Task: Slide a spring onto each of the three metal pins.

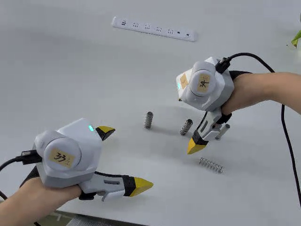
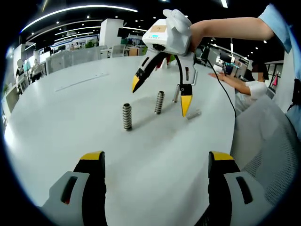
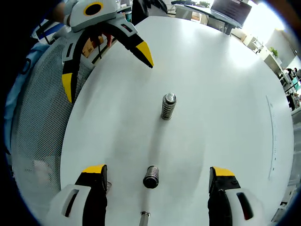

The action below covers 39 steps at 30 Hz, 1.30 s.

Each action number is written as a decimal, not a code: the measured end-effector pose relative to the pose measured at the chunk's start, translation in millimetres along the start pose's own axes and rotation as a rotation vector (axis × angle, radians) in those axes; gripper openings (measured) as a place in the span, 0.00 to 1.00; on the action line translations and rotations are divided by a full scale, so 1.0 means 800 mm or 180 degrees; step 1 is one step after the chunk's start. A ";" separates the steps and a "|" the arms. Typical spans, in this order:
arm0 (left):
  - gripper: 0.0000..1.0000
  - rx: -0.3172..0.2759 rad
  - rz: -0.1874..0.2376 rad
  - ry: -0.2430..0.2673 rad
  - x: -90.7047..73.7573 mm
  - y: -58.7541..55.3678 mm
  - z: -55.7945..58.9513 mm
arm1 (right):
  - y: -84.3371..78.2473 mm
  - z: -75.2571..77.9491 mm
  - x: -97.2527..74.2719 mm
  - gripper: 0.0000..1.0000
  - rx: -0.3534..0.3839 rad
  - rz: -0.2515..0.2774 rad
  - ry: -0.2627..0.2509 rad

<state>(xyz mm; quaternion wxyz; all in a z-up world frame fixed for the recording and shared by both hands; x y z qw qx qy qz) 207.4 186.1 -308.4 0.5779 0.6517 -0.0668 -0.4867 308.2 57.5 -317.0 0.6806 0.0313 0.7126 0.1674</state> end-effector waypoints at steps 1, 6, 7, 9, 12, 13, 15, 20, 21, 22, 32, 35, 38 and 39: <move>0.89 0.0004 0.0001 0.0000 0.000 0.000 0.000 | 0.000 -0.001 0.000 0.93 -0.0006 0.0015 0.0002; 0.89 0.0026 0.0007 -0.0012 0.001 0.003 0.000 | -0.002 -0.005 -0.002 0.99 0.0009 0.0040 -0.0046; 0.89 0.0035 0.0007 -0.0011 0.001 0.004 0.000 | -0.003 -0.005 -0.003 0.99 0.0028 0.0049 -0.0062; 0.89 0.0039 0.0009 -0.0010 0.002 0.005 -0.001 | -0.003 -0.005 -0.004 0.99 0.0073 0.0076 -0.0068; 0.89 0.0055 0.0017 -0.0007 0.001 0.007 -0.001 | -0.004 -0.008 -0.008 0.99 0.0145 0.0134 -0.0092; 0.89 0.0059 0.0020 -0.0008 0.001 0.008 -0.002 | -0.004 -0.009 -0.010 0.99 0.0168 0.0160 -0.0097; 0.89 0.0075 0.0023 -0.0013 0.001 0.010 -0.001 | -0.004 -0.008 -0.013 0.99 0.0250 0.0256 -0.0138; 0.89 0.0103 0.0035 -0.0018 0.001 0.015 -0.001 | -0.004 -0.011 -0.027 0.99 0.0436 0.0493 -0.0232; 0.89 0.0107 0.0035 -0.0021 0.001 0.016 0.000 | -0.004 -0.012 -0.029 0.99 0.0470 0.0530 -0.0244; 0.89 0.0120 0.0039 -0.0024 0.001 0.017 0.000 | -0.007 -0.014 -0.032 0.99 0.0518 0.0565 -0.0262; 0.89 0.0200 0.0037 -0.0061 -0.001 0.024 0.009 | -0.038 -0.026 -0.052 0.99 0.0766 0.0817 -0.0476; 0.89 0.0225 0.0030 -0.0071 -0.002 0.026 0.012 | -0.048 -0.031 -0.056 0.99 0.0859 0.0897 -0.0524; 0.89 0.0243 0.0030 -0.0079 -0.002 0.028 0.013 | -0.061 -0.033 -0.058 0.99 0.0925 0.0915 -0.0555; 0.89 0.0250 0.0030 -0.0083 -0.002 0.028 0.014 | -0.063 -0.038 -0.060 0.99 0.0944 0.0919 -0.0566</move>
Point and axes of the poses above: the centre of the closed fingertips' face, and the gripper's own axes: x roughly forward along the fingers, z roughly to its right, y roughly out of its top, the point moved 4 cm from there along -x, roughly backward along the fingers, and after that the axes turned 1 degree about y, right-handed, at the moved point
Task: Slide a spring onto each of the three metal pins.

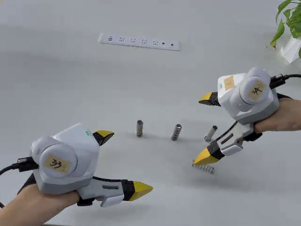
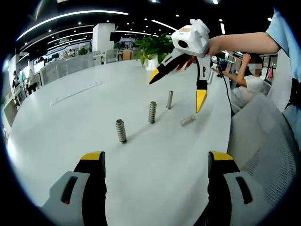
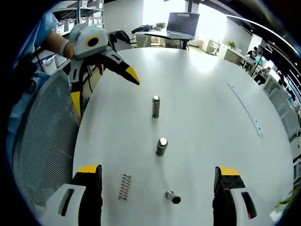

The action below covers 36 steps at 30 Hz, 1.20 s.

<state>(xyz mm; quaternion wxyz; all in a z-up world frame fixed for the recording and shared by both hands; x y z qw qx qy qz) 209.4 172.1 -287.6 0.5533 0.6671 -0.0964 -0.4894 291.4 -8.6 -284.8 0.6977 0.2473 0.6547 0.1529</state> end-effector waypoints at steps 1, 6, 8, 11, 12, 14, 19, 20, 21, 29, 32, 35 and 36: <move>0.89 0.0009 0.0000 -0.0007 0.000 0.001 0.001 | -0.006 0.000 -0.004 0.99 0.0033 0.0010 -0.0018; 0.89 0.0035 -0.0010 -0.0040 0.002 0.004 0.005 | -0.026 0.001 -0.016 0.99 0.0173 0.0093 -0.0117; 0.89 0.0045 -0.0006 -0.0054 0.003 0.005 0.007 | -0.029 -0.007 -0.019 0.99 0.0235 0.0120 -0.0149; 0.88 0.0068 -0.0024 -0.0089 0.007 0.006 0.009 | -0.044 -0.014 -0.025 0.99 0.0320 0.0128 -0.0178; 0.88 0.0071 -0.0026 -0.0098 0.008 0.006 0.010 | -0.048 -0.013 -0.026 0.99 0.0350 0.0124 -0.0186; 0.88 0.0094 -0.0032 -0.0121 0.010 0.008 0.012 | -0.055 -0.021 -0.030 0.99 0.0402 0.0129 -0.0213; 0.88 0.0140 -0.0057 -0.0171 0.013 0.010 0.015 | -0.068 -0.038 -0.041 0.99 0.0535 0.0165 -0.0288; 0.88 0.0148 -0.0057 -0.0182 0.013 0.010 0.015 | -0.071 -0.040 -0.043 0.99 0.0560 0.0171 -0.0304; 0.88 0.0157 -0.0067 -0.0194 0.014 0.010 0.016 | -0.074 -0.044 -0.045 0.99 0.0578 0.0178 -0.0318; 0.88 0.0213 -0.0111 -0.0271 0.020 0.011 0.023 | -0.093 -0.068 -0.058 0.99 0.0765 0.0244 -0.0435; 0.88 0.0226 -0.0109 -0.0297 0.021 0.012 0.024 | -0.096 -0.075 -0.062 0.99 0.0818 0.0258 -0.0468; 0.88 0.0251 -0.0120 -0.0322 0.023 0.014 0.024 | -0.100 -0.080 -0.068 0.99 0.0884 0.0274 -0.0517; 0.88 0.0263 -0.0127 -0.0334 0.024 0.014 0.024 | -0.100 -0.082 -0.070 0.99 0.0901 0.0293 -0.0532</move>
Point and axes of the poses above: the centre of the closed fingertips' face, and the gripper's own axes: x roughly forward along the fingers, z roughly to its right, y roughly out of its top, the point moved 4 cm from there along -x, roughly backward along the fingers, and after that the axes turned 1 degree about y, right-handed, at the moved point
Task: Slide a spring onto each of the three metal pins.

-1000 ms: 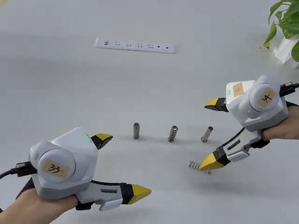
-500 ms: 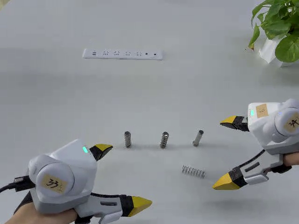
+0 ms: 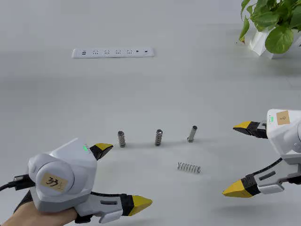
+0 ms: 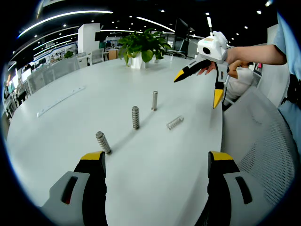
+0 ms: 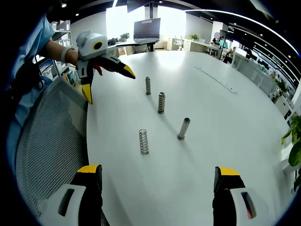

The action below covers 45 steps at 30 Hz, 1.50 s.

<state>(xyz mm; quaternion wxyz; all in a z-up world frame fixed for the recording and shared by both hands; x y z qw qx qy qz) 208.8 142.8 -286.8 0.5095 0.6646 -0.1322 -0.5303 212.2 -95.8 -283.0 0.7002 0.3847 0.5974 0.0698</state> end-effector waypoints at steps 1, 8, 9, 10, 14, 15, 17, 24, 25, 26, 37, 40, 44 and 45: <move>0.88 0.0010 -0.0007 -0.0009 0.000 0.000 0.000 | -0.001 -0.001 -0.002 0.99 0.0023 0.0010 -0.0015; 0.88 0.0097 -0.0037 -0.0120 0.006 0.004 0.004 | -0.004 -0.004 -0.009 0.99 0.0106 0.0054 -0.0071; 0.88 0.0111 -0.0041 -0.0143 0.007 0.005 0.005 | -0.004 -0.005 -0.010 0.99 0.0114 0.0062 -0.0080; 0.88 0.0147 -0.0047 -0.0181 0.010 0.006 0.007 | -0.005 -0.005 -0.011 0.99 0.0127 0.0072 -0.0089; 0.87 0.0240 -0.0070 -0.0287 0.019 0.012 0.013 | -0.006 -0.006 -0.013 0.99 0.0167 0.0113 -0.0112; 0.87 0.0281 -0.0074 -0.0333 0.023 0.015 0.015 | -0.006 -0.008 -0.014 0.99 0.0177 0.0130 -0.0118; 0.86 0.0326 -0.0084 -0.0390 0.029 0.018 0.018 | -0.007 -0.010 -0.016 0.99 0.0190 0.0150 -0.0126; 0.81 0.0504 -0.0085 -0.0614 0.054 0.031 0.028 | -0.016 -0.016 -0.022 0.99 0.0256 0.0175 -0.0162; 0.81 0.0528 -0.0100 -0.0647 0.058 0.031 0.030 | -0.018 -0.017 -0.024 0.99 0.0244 0.0152 -0.0171; 0.79 0.0558 -0.0095 -0.0670 0.061 0.032 0.031 | -0.019 -0.018 -0.025 0.98 0.0237 0.0151 -0.0176; 0.62 0.0825 -0.0121 -0.0851 0.099 0.040 0.037 | -0.027 -0.027 -0.034 0.97 0.0351 0.0204 -0.0230; 0.54 0.0881 -0.0135 -0.0854 0.109 0.043 0.035 | -0.028 -0.029 -0.035 0.97 0.0377 0.0218 -0.0229; 0.44 0.0907 -0.0161 -0.0870 0.119 0.042 0.033 | -0.031 -0.028 -0.034 0.97 0.0419 0.0235 -0.0233; 0.42 0.0934 -0.0165 -0.0871 0.121 0.042 0.032 | -0.031 -0.030 -0.034 0.97 0.0430 0.0243 -0.0230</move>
Point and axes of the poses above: the centre of the closed fingertips' face, and the gripper's own axes: x roughly forward along the fingers, z roughly to its right, y roughly out of its top, the point moved 4 cm from there along -x, roughly backward along the fingers, and after that the axes turned 1 degree about y, right-handed, at the moved point
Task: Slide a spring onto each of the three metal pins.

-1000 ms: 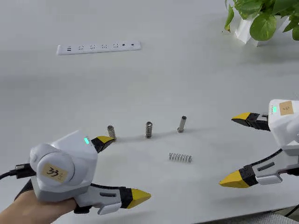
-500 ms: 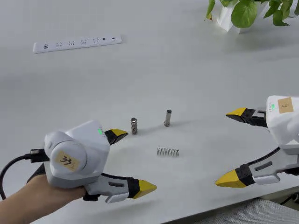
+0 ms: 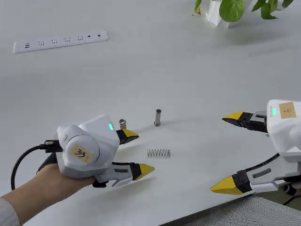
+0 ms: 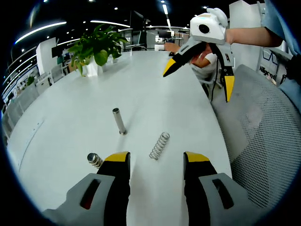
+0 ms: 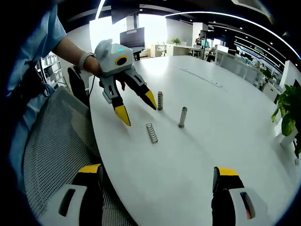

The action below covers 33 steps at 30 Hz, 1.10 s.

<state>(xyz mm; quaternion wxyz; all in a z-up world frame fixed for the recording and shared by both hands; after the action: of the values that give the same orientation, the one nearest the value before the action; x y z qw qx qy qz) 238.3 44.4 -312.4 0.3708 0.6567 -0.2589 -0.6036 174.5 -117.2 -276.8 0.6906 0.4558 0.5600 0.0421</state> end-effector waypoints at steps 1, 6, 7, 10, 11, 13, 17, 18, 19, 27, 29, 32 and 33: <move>0.41 0.0003 -0.0008 -0.0010 0.001 0.000 -0.001 | 0.000 -0.001 0.000 0.96 0.0010 0.0001 0.0002; 0.33 0.0055 -0.0053 -0.0040 0.007 -0.003 -0.005 | -0.003 -0.006 -0.001 0.96 0.0047 0.0009 0.0005; 0.30 0.0084 -0.0077 -0.0051 0.010 -0.003 -0.005 | -0.004 -0.006 -0.002 0.96 0.0059 0.0012 0.0001; 0.25 0.0201 -0.0163 -0.0095 0.015 -0.006 -0.005 | -0.005 -0.008 -0.002 0.95 0.0086 0.0018 -0.0004; 0.22 0.0205 -0.0203 -0.0140 0.016 -0.008 -0.004 | -0.005 -0.009 -0.002 0.95 0.0093 0.0021 -0.0006; 0.20 0.0246 -0.0227 -0.0146 0.021 -0.009 -0.003 | -0.006 -0.010 -0.003 0.95 0.0103 0.0029 -0.0005; 0.18 0.0289 -0.0253 -0.0157 0.026 -0.009 -0.004 | -0.007 -0.012 -0.003 0.95 0.0128 0.0033 -0.0007; 0.17 0.0295 -0.0259 -0.0162 0.026 -0.009 -0.005 | -0.008 -0.013 -0.004 0.95 0.0142 0.0034 -0.0008; 0.16 0.0313 -0.0265 -0.0169 0.027 -0.009 -0.004 | -0.008 -0.013 -0.004 0.94 0.0152 0.0031 -0.0008; 0.11 0.0384 -0.0330 -0.0216 0.031 -0.012 -0.005 | -0.010 -0.013 -0.005 0.94 0.0180 0.0040 -0.0020; 0.10 0.0393 -0.0335 -0.0226 0.031 -0.011 -0.004 | -0.009 -0.013 -0.004 0.94 0.0186 0.0040 -0.0017; 0.09 0.0408 -0.0347 -0.0253 0.032 -0.011 -0.003 | -0.009 -0.014 -0.004 0.93 0.0195 0.0045 -0.0019; 0.09 0.0412 -0.0350 -0.0261 0.033 -0.011 -0.003 | -0.009 -0.014 -0.004 0.93 0.0192 0.0046 -0.0021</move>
<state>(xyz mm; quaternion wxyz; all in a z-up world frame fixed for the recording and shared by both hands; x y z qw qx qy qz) 243.3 29.7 -335.4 0.2829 0.6672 -0.2758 -0.6315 161.2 -116.8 -278.5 0.6780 0.4806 0.5555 0.0287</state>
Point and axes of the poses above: the centre of the closed fingertips' face, and the gripper's own axes: x roughly forward along the fingers, z roughly to its right, y roughly out of its top, the point moved 4 cm from there along -x, roughly backward along the fingers, and after that the axes turned 1 degree about y, right-handed, at the moved point
